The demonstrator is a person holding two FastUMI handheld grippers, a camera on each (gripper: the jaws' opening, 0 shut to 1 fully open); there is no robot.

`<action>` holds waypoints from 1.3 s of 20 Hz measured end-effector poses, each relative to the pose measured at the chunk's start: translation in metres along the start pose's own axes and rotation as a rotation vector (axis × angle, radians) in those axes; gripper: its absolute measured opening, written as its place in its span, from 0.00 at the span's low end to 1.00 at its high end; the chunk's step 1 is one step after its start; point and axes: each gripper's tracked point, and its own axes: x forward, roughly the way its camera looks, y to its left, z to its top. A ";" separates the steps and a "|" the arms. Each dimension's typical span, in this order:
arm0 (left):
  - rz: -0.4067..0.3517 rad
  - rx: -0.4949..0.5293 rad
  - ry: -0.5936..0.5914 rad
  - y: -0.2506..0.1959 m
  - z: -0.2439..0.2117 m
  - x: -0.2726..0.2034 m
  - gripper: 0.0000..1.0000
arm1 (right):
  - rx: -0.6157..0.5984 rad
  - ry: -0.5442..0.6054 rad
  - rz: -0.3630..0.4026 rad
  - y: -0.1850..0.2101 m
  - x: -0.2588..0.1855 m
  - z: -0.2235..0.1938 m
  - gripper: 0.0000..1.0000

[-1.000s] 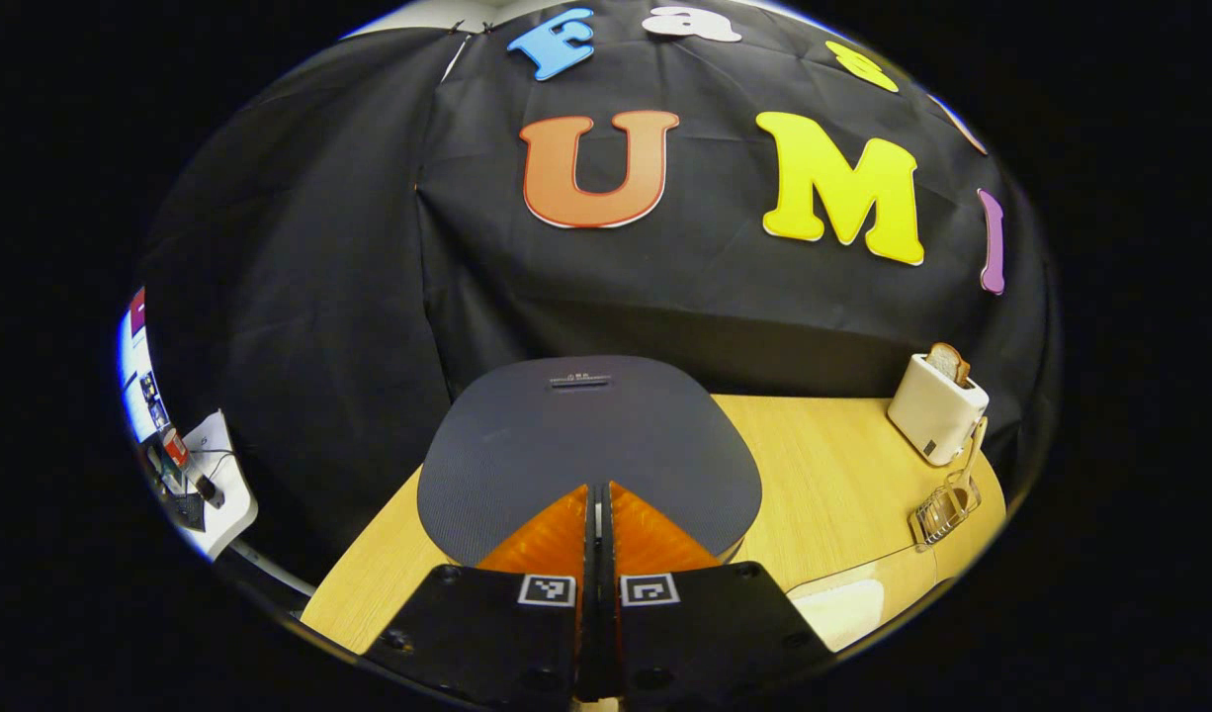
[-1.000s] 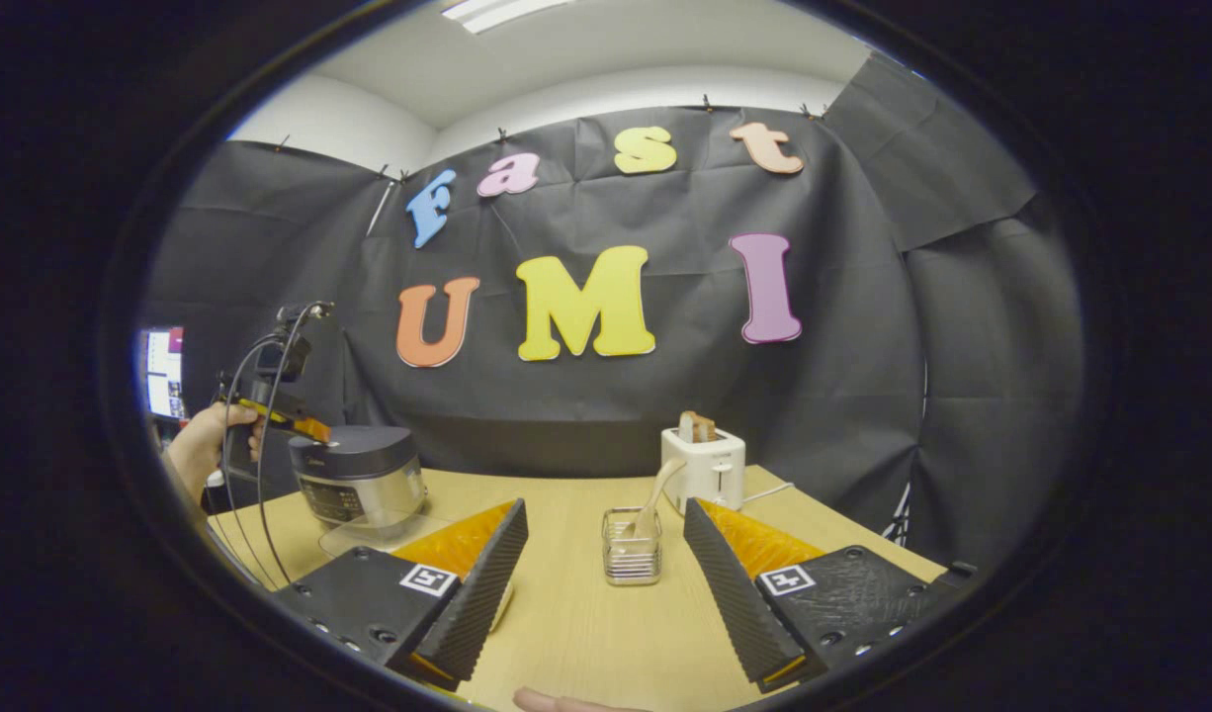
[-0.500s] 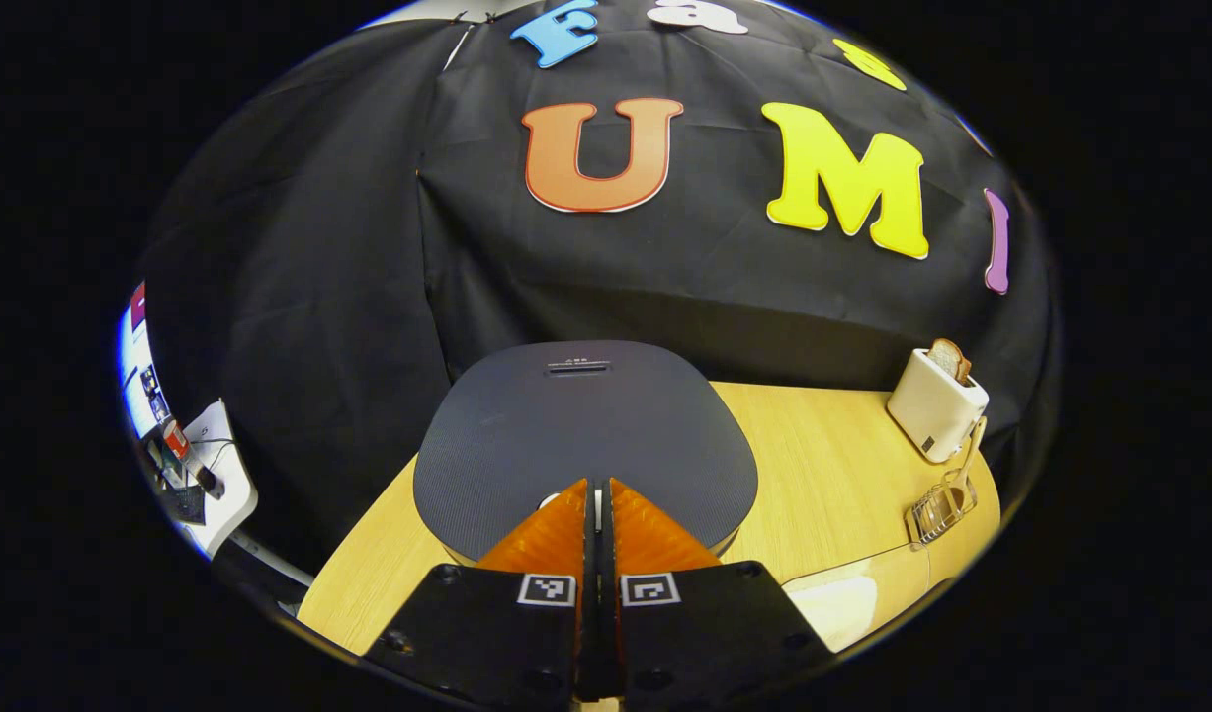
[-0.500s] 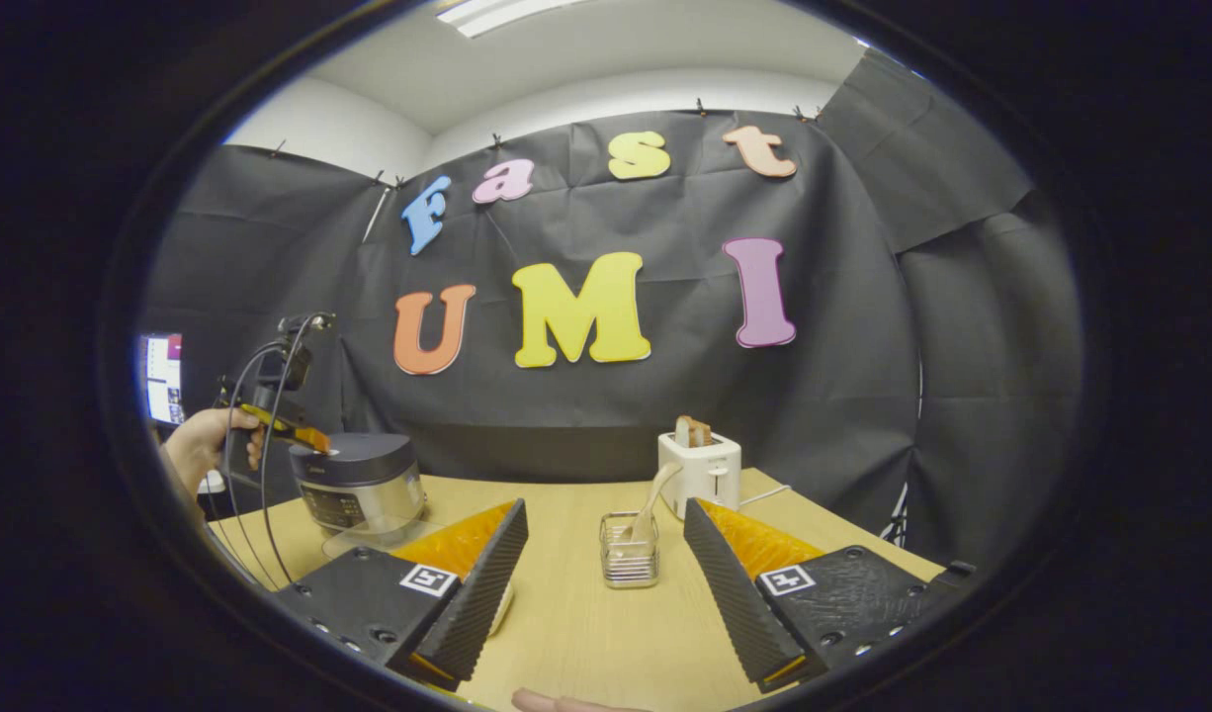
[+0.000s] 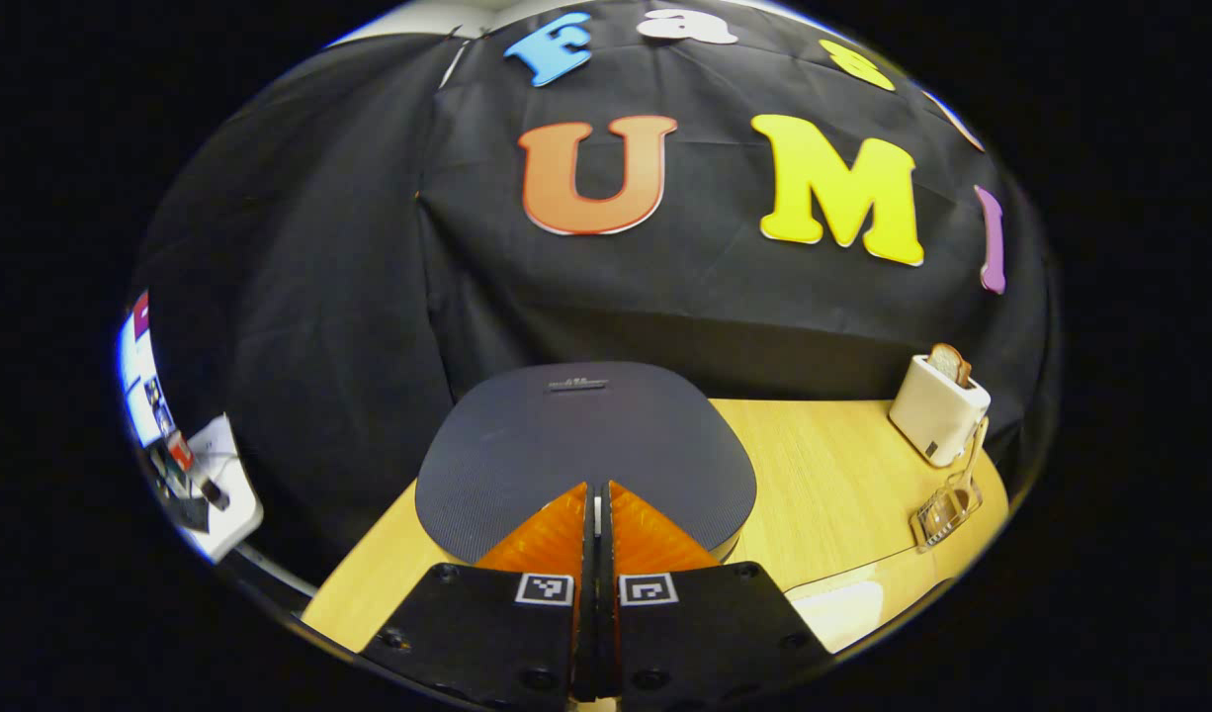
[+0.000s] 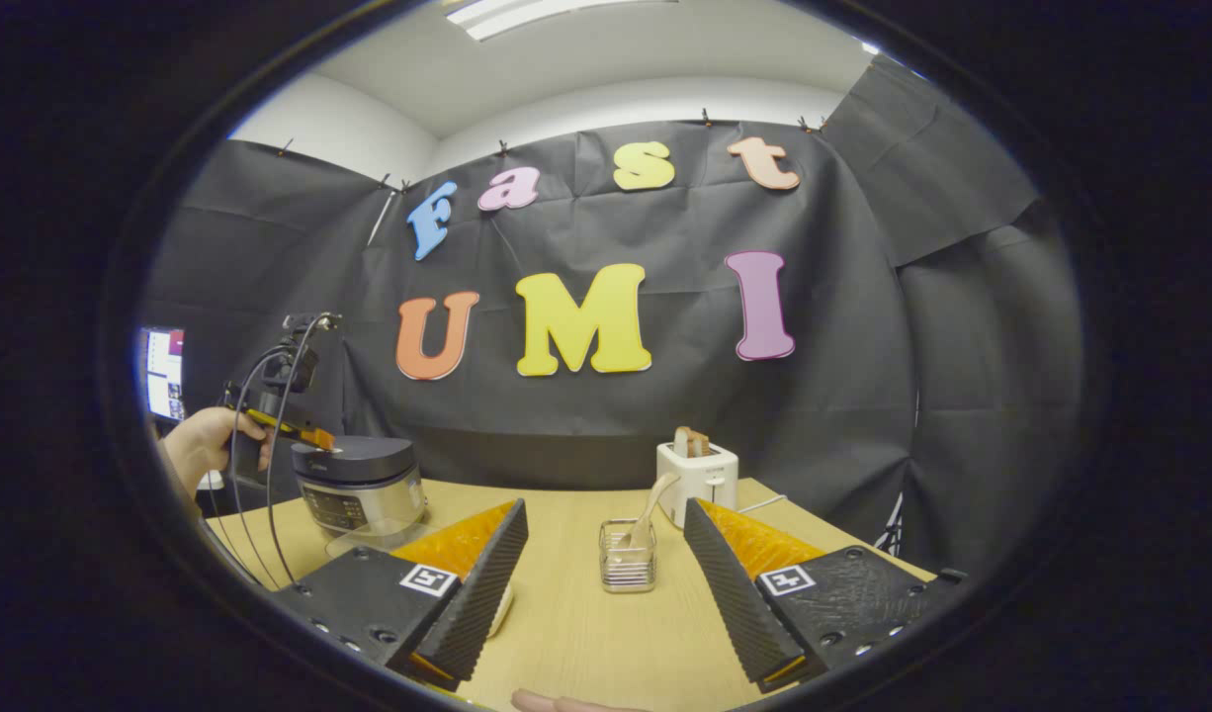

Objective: Close the left gripper, press the button to open the rice cooker; take a wooden spoon from the chopstick holder with the right hand, scoop a spoonful of rice and pour it into the rice cooker, then put the wooden spoon back into the chopstick holder.

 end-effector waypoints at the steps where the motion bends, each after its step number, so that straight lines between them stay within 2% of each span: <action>1: -0.008 -0.004 -0.045 -0.002 0.011 -0.001 0.11 | 0.003 0.000 -0.002 -0.002 0.000 0.000 0.95; 2: -0.014 -0.005 -0.100 -0.005 0.025 -0.005 0.17 | 0.004 0.001 -0.004 -0.004 0.001 0.001 0.95; 3: 0.006 0.002 -0.158 -0.002 0.037 -0.013 0.35 | 0.003 0.002 -0.005 -0.005 0.001 -0.001 0.96; 4: 0.044 0.022 -0.210 0.005 0.050 -0.018 0.45 | 0.003 0.002 -0.008 -0.006 0.001 0.000 0.95; 5: 0.079 0.048 -0.245 0.012 0.060 -0.025 0.70 | 0.006 0.004 -0.012 -0.009 0.002 -0.001 0.95; 6: 0.096 0.067 -0.272 0.012 0.067 -0.034 0.73 | 0.010 0.008 -0.012 -0.009 0.004 -0.003 0.95; 7: 0.079 0.068 -0.263 0.004 0.067 -0.039 0.90 | 0.013 0.013 -0.014 -0.011 0.006 -0.004 0.95; 9: 0.038 0.049 -0.252 -0.013 0.064 -0.053 0.99 | 0.023 0.026 -0.018 -0.015 0.012 -0.008 0.94; 13: 0.035 0.025 -0.312 -0.019 0.062 -0.084 0.99 | 0.036 0.050 -0.022 -0.019 0.026 -0.020 0.95; 16: 0.007 -0.043 -0.318 -0.032 0.042 -0.105 0.99 | 0.014 0.054 -0.061 -0.036 0.046 -0.029 0.95; 17: -0.011 -0.059 -0.320 -0.036 0.035 -0.109 0.96 | 0.015 0.067 -0.067 -0.040 0.055 -0.034 0.95; 18: -0.024 -0.064 -0.333 -0.041 0.030 -0.114 0.99 | 0.023 0.087 -0.061 -0.041 0.064 -0.042 0.95; 20: -0.022 -0.036 -0.366 -0.043 0.019 -0.122 0.99 | 0.050 0.134 -0.041 -0.044 0.087 -0.054 0.95; 21: -0.017 -0.019 -0.380 -0.046 0.014 -0.125 0.95 | 0.058 0.156 -0.037 -0.047 0.099 -0.059 0.97; 22: -0.019 -0.009 -0.384 -0.049 0.007 -0.127 0.94 | 0.064 0.171 -0.026 -0.048 0.113 -0.063 0.95; 23: -0.029 -0.003 -0.385 -0.055 0.001 -0.129 0.99 | 0.071 0.191 -0.019 -0.050 0.126 -0.067 0.95; 24: -0.033 -0.005 -0.389 -0.058 -0.003 -0.129 0.99 | 0.082 0.215 -0.006 -0.052 0.140 -0.072 0.92; 26: -0.063 -0.020 -0.368 -0.063 -0.017 -0.131 0.99 | 0.097 0.254 0.008 -0.055 0.168 -0.076 0.95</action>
